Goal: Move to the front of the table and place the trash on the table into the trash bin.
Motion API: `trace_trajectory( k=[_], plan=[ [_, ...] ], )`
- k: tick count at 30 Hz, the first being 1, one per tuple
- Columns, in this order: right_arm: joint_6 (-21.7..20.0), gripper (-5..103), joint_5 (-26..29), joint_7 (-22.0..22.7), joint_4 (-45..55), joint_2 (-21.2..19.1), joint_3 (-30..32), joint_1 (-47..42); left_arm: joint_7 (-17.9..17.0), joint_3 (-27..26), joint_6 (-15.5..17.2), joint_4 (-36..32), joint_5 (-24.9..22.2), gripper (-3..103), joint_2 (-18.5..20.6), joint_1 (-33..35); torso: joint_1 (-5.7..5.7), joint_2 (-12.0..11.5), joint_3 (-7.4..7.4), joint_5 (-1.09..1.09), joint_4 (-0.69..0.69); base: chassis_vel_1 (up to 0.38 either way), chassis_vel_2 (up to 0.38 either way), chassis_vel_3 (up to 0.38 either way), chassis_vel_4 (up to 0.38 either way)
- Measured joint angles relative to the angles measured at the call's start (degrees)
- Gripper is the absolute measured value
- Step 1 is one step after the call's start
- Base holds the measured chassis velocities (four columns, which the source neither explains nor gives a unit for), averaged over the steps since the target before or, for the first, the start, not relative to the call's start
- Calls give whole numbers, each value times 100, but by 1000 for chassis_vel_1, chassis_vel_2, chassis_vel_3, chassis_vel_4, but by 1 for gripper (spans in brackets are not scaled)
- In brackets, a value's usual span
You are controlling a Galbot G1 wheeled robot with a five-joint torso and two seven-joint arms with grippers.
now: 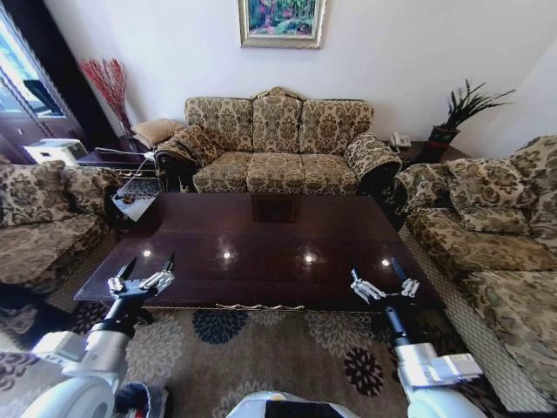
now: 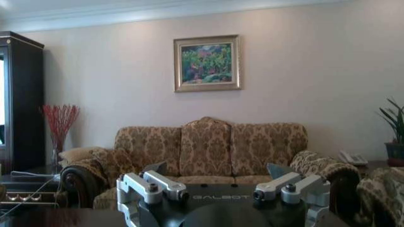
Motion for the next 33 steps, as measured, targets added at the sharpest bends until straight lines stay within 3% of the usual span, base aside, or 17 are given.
trace_trajectory(
  k=[33],
  plan=[
    [20,100,20,-13,-26,-3,18,5,-11,-9,-12,27,-20,100,6,-5,0,0,0,0,0,0,0,0,0]
  ],
)
